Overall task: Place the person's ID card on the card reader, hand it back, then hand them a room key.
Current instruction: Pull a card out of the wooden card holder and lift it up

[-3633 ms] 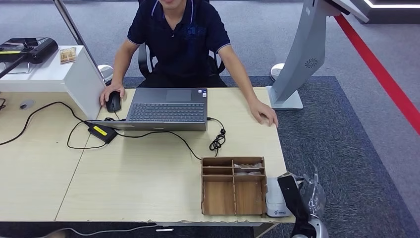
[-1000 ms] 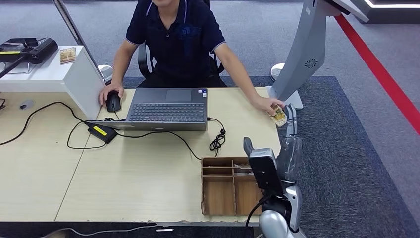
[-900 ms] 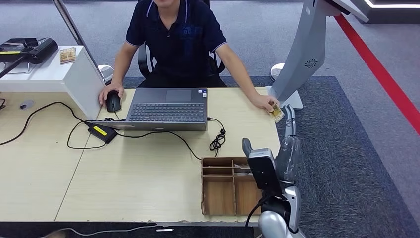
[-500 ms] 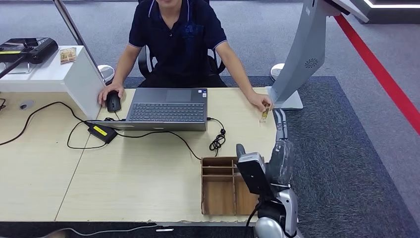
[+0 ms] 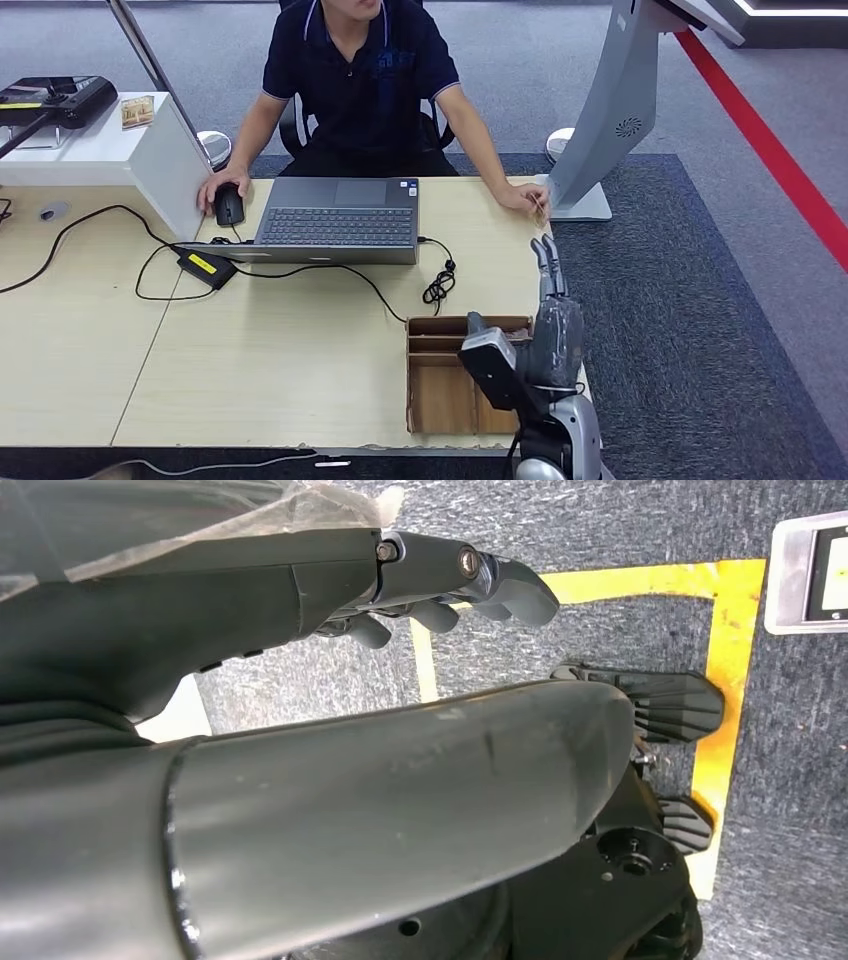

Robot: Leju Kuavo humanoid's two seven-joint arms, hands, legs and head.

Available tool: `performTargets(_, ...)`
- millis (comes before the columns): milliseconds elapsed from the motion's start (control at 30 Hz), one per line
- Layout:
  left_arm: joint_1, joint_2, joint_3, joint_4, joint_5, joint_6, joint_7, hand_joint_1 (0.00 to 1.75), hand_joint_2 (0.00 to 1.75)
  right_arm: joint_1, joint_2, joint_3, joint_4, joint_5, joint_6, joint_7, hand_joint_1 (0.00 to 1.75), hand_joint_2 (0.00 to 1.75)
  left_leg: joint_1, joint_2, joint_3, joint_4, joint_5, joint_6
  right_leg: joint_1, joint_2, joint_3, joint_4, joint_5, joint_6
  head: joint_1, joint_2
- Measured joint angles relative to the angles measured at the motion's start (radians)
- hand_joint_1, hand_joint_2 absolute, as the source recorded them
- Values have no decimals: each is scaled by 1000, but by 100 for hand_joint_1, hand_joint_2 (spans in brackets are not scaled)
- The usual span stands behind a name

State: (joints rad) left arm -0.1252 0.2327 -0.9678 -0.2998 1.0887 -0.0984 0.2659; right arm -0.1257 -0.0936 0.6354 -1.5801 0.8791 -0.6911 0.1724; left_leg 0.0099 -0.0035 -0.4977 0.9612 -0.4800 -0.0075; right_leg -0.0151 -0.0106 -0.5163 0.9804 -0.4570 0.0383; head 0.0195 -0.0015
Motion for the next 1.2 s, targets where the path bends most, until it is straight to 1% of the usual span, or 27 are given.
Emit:
performTargets(300, 0, 0, 0, 0, 3, 2, 0, 0, 0, 13, -27, 53, 18, -13, 7, 27, 0, 175, 0, 0, 0, 0, 0, 0, 0, 0, 0, 0, 0, 0, 0, 0)
performTargets(667, 0, 0, 0, 0, 3, 5, 0, 0, 0, 15, -38, 128, 78, -34, 8, 37, 0, 175, 0, 0, 0, 0, 0, 0, 0, 0, 0, 0, 0, 0, 0, 0)
performTargets(867, 0, 0, 0, 0, 3, 5, 0, 0, 0, 15, -41, 148, 108, -37, 4, 50, 0, 175, 0, 0, 0, 0, 0, 0, 0, 0, 0, 0, 0, 0, 0, 0)
performTargets(1200, 0, 0, 0, 0, 3, 3, 0, 0, 0, 12, -50, 161, 151, 6, 0, 74, 0, 175, 0, 0, 0, 0, 0, 0, 0, 0, 0, 0, 0, 0, 0, 0)
